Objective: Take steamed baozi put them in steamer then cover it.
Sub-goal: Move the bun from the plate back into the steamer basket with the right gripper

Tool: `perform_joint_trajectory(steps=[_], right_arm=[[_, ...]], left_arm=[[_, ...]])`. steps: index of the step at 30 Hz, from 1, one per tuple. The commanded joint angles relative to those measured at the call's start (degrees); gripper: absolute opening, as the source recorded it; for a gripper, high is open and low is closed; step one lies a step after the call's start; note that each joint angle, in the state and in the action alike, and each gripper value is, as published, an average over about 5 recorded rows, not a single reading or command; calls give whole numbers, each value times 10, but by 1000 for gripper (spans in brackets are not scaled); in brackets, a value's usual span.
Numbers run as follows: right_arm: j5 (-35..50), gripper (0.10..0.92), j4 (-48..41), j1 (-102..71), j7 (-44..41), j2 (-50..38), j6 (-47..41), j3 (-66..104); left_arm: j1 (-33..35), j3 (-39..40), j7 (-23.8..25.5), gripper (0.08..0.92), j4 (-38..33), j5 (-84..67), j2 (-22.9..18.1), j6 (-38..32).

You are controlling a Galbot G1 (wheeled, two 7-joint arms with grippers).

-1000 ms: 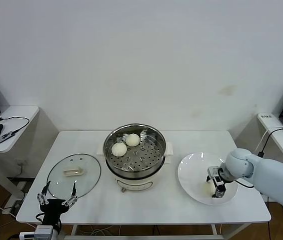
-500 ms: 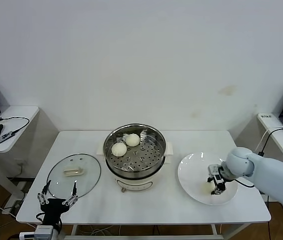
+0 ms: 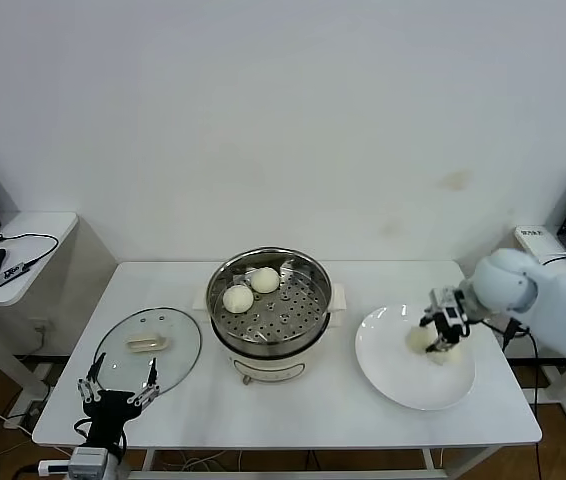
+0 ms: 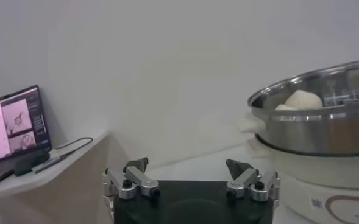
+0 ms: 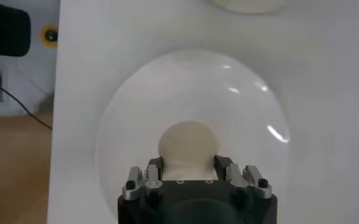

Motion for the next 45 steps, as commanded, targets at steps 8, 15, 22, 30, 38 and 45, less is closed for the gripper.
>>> perform_joint_trajectory(steps=[8,15,22,30,38,45], right_arm=[[116,543,-42,303,8,182,-12,-113],[133,543,-47,303,24,281,-14,-142],[144,543,-57,233,57,357,38,-156],[58,543,-91,191,72,408,157,-192],[-44,543,-103,174,75,424,271,-213],[-92,594,-126,167,79,441,343,-215]], left_arm=[[-1,-4,0,823,-7,-5,1,3],[1,-11,0,823,-7,-6,-3,2],[3,-21,1,823,-8,-9,-8,2],[7,-35,1,823,-12,-14,-16,2],[6,-34,0,823,-5,-13,-23,0],[3,-30,0,823,-1,-13,-26,0]])
